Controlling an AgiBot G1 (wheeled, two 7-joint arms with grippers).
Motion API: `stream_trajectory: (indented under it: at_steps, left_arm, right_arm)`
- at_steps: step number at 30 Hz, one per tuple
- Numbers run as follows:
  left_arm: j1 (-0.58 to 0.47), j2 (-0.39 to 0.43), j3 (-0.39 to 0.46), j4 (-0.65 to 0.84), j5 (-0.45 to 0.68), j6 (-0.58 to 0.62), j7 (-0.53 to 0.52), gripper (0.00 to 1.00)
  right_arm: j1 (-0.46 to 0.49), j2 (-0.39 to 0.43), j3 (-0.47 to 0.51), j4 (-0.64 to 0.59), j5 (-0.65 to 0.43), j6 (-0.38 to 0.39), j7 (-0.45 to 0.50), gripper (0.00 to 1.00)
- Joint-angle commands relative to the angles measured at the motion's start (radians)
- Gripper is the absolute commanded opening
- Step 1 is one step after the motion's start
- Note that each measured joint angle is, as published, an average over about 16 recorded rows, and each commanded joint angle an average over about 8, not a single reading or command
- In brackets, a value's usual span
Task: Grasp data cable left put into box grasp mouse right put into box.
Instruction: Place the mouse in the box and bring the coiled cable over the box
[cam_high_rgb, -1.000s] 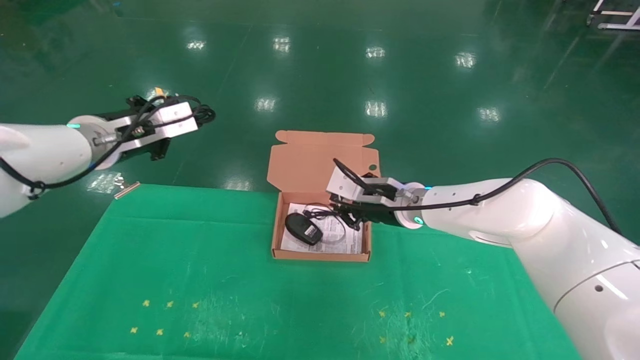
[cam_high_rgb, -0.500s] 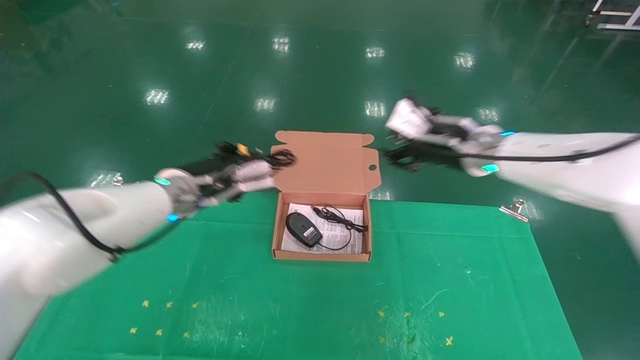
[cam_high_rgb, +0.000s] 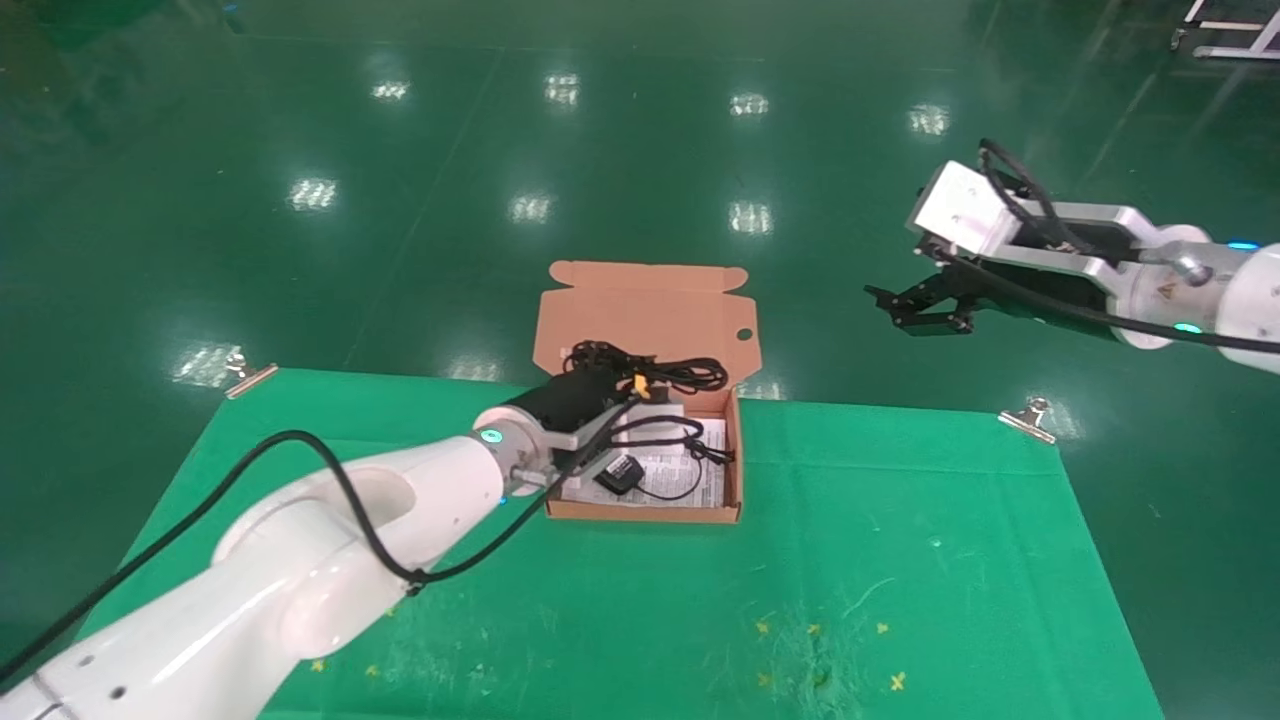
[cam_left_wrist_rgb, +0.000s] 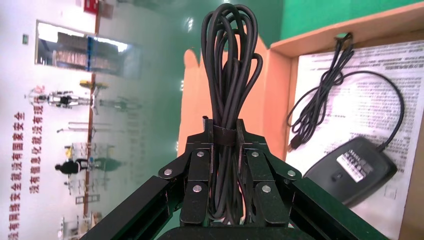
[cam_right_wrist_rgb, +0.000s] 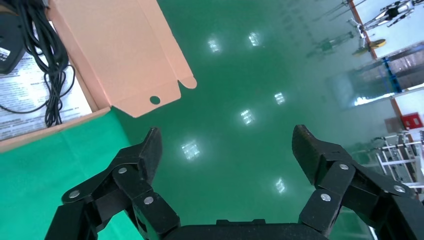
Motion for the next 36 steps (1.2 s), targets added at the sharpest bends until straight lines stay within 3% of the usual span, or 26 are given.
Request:
stream_trajectory:
  at_steps: [1, 7, 15, 29, 36]
  left_arm:
    - [-0.003, 0.019, 0.028, 0.039, -0.019, -0.032, 0.025, 0.00]
    - [-0.030, 0.027, 0.126, 0.113, -0.089, -0.085, 0.035, 0.03]
    - [-0.059, 0.033, 0.199, 0.156, -0.125, -0.108, 0.040, 1.00]
    - [-0.055, 0.022, 0.183, 0.138, -0.122, -0.106, 0.036, 1.00]
    - [-0.118, 0.007, 0.144, 0.127, -0.113, -0.163, 0.019, 1.00]
  right_arm:
    - [-0.010, 0.035, 0.001, 0.065, -0.026, -0.011, 0.056, 1.00]
    - [-0.013, 0.068, 0.005, 0.148, -0.080, -0.037, 0.151, 1.00]
    - [-0.010, 0.078, 0.006, 0.167, -0.095, -0.049, 0.162, 1.00]
    - [-0.007, 0.070, 0.006, 0.152, -0.092, -0.048, 0.160, 1.00]
    - [0.040, 0.076, 0.016, 0.145, -0.088, -0.053, 0.120, 1.00]
